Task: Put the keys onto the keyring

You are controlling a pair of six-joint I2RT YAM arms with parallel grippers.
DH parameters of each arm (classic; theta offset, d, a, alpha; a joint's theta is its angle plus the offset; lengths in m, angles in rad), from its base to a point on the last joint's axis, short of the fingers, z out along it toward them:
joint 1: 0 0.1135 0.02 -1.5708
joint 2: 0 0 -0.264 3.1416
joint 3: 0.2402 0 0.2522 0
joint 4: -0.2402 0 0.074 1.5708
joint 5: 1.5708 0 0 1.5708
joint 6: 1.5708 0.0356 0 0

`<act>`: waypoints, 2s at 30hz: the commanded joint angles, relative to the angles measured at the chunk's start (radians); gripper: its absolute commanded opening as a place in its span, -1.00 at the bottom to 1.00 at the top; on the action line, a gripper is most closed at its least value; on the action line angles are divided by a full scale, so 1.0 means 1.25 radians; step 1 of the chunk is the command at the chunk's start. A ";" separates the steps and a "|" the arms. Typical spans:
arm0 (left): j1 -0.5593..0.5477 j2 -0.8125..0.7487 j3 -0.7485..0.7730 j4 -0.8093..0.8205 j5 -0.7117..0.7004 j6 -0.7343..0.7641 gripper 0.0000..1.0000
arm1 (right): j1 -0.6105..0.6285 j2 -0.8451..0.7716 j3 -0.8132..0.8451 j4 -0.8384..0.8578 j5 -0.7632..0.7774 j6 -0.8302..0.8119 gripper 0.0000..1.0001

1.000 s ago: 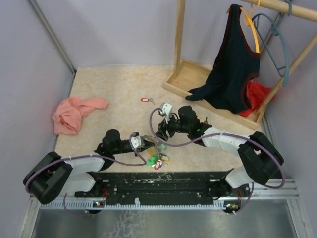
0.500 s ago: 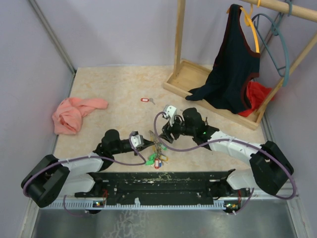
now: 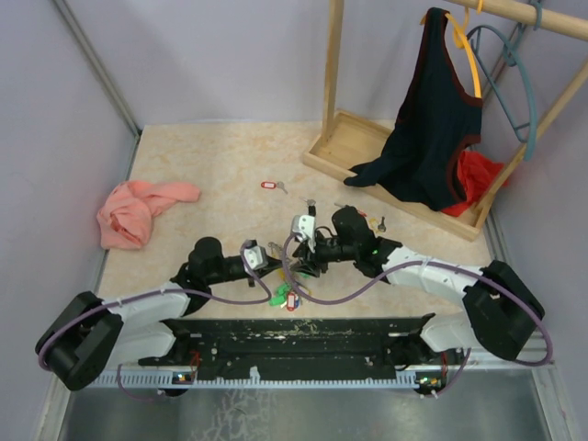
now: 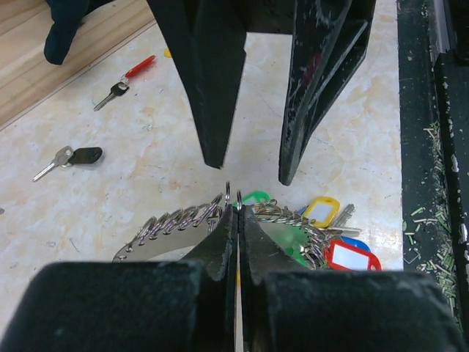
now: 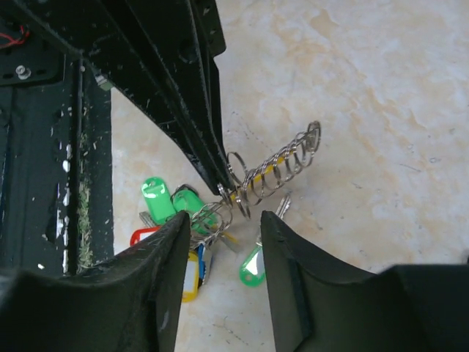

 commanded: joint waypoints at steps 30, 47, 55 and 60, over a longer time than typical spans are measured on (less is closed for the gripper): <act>0.005 -0.070 0.052 -0.067 0.011 0.059 -1.00 | -0.071 0.121 0.087 -0.009 0.086 0.195 -0.87; 0.006 -0.053 0.102 -0.150 -0.020 0.075 -1.00 | -0.002 -0.061 -0.027 0.056 0.060 0.021 0.05; 0.005 -0.051 0.131 -0.212 -0.023 0.088 -1.00 | 0.006 -0.031 -0.069 0.172 -0.009 -0.121 0.01; 0.005 -0.043 0.139 -0.224 -0.029 0.094 -1.00 | 0.007 -0.001 -0.046 0.180 -0.043 -0.147 -0.09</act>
